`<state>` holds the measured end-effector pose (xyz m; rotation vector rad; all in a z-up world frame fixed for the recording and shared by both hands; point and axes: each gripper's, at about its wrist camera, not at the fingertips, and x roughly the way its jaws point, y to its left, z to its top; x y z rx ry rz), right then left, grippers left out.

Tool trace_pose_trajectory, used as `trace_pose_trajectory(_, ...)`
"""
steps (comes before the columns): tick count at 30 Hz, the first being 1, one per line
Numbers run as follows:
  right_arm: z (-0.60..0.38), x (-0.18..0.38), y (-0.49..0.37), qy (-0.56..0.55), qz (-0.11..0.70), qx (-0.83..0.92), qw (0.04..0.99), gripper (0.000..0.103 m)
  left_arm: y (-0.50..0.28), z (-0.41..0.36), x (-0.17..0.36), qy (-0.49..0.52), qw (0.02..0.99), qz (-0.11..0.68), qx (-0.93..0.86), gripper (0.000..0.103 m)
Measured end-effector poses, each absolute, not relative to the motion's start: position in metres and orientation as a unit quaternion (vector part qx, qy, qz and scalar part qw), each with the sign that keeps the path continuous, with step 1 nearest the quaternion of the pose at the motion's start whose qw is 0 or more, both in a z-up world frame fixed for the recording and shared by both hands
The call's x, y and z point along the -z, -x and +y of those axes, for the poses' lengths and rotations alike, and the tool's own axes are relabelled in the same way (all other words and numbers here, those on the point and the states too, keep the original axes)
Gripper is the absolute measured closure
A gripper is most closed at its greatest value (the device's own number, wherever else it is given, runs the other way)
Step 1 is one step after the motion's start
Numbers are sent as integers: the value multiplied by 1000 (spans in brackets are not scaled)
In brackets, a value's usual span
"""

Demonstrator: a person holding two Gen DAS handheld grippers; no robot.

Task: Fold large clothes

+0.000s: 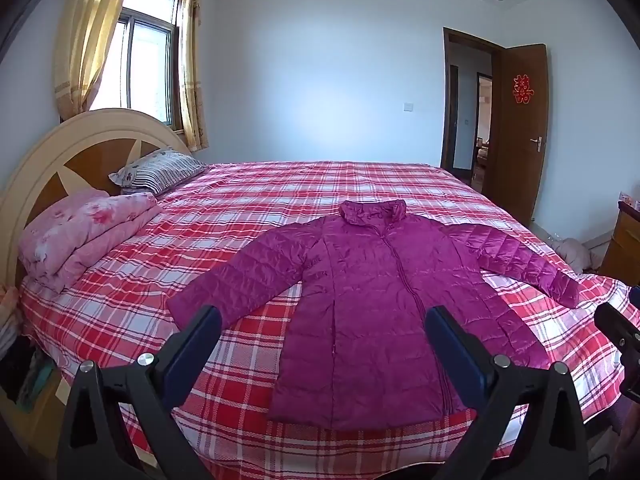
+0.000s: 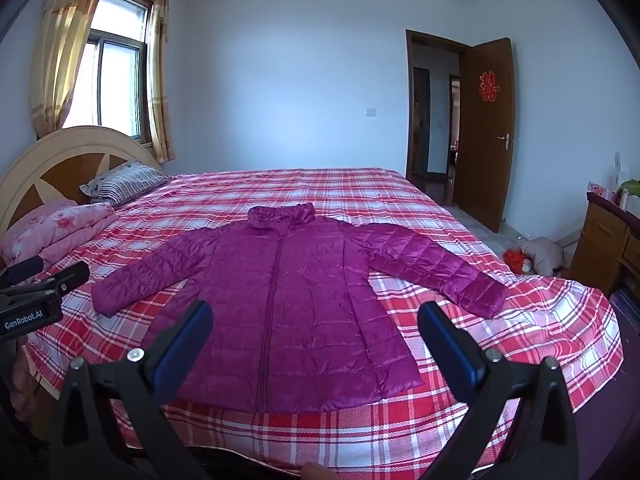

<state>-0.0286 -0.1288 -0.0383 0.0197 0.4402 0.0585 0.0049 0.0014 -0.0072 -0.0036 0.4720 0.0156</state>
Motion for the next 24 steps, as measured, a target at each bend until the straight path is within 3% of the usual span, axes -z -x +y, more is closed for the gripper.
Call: trace_pose_trajectory(24, -130, 46, 23, -14, 232, -29, 972, 0, -8, 1, 10, -1, 971, 239, -4, 1)
